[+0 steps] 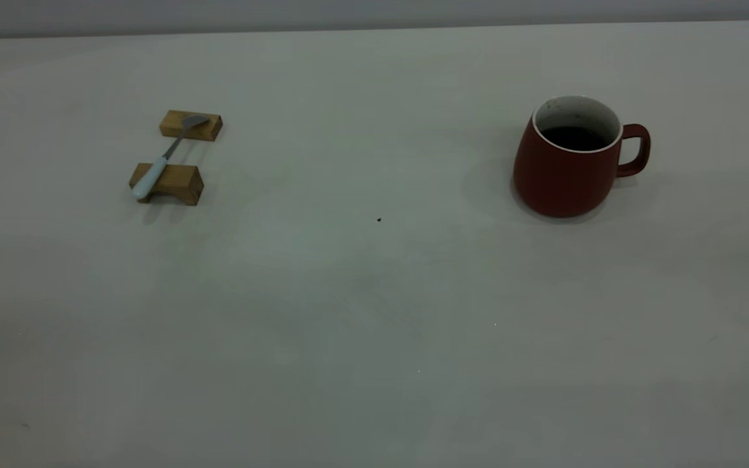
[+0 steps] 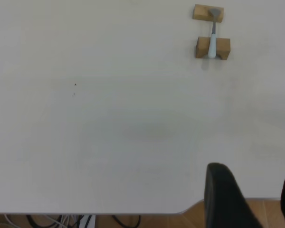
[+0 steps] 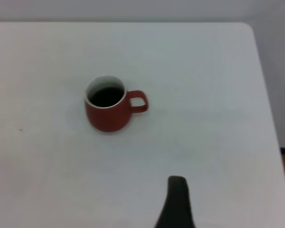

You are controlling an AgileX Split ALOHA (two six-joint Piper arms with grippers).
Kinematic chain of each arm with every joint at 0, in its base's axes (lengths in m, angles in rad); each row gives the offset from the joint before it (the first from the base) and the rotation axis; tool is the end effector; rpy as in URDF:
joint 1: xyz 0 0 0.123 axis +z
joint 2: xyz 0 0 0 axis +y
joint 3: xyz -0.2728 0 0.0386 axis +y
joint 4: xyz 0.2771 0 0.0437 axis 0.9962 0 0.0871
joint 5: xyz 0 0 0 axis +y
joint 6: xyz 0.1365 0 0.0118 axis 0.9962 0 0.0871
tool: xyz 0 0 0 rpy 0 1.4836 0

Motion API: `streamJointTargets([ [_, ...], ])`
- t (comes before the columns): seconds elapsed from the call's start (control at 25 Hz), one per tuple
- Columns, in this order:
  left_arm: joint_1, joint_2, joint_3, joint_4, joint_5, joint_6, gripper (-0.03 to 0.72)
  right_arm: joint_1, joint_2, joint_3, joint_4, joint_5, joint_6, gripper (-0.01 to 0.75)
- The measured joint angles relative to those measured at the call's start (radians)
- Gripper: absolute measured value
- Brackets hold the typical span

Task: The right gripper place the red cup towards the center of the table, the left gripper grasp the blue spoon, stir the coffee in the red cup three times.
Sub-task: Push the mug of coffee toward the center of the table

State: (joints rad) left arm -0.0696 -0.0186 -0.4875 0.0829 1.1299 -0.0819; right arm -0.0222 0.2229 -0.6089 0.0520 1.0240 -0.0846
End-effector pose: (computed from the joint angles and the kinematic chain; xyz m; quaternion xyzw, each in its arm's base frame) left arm 0.0657 0.0057 0.2593 -0.0085 0.8685 0.0038 0.4956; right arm 0.0995 0.0039 0.2941 -0.0263 0.8721 -0.0001 0.4887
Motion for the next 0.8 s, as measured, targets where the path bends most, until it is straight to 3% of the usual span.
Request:
streamJointTargets([
  [0.28,0.0,0.0,0.0,0.0,0.0,0.0,0.37,0.0,0.515,-0.159,-0.021,-0.104,-0.132,0.714],
  [0.48,0.0,0.0,0.0,0.0,0.0,0.0,0.37,0.0,0.879,-0.251,-0.014,-0.241,-0.407,0.695],
  [0.8,0.0,0.0,0.0,0.0,0.0,0.0,0.37,0.0,1.444,-0.45,0.054,-0.288,-0.813,0.685],
])
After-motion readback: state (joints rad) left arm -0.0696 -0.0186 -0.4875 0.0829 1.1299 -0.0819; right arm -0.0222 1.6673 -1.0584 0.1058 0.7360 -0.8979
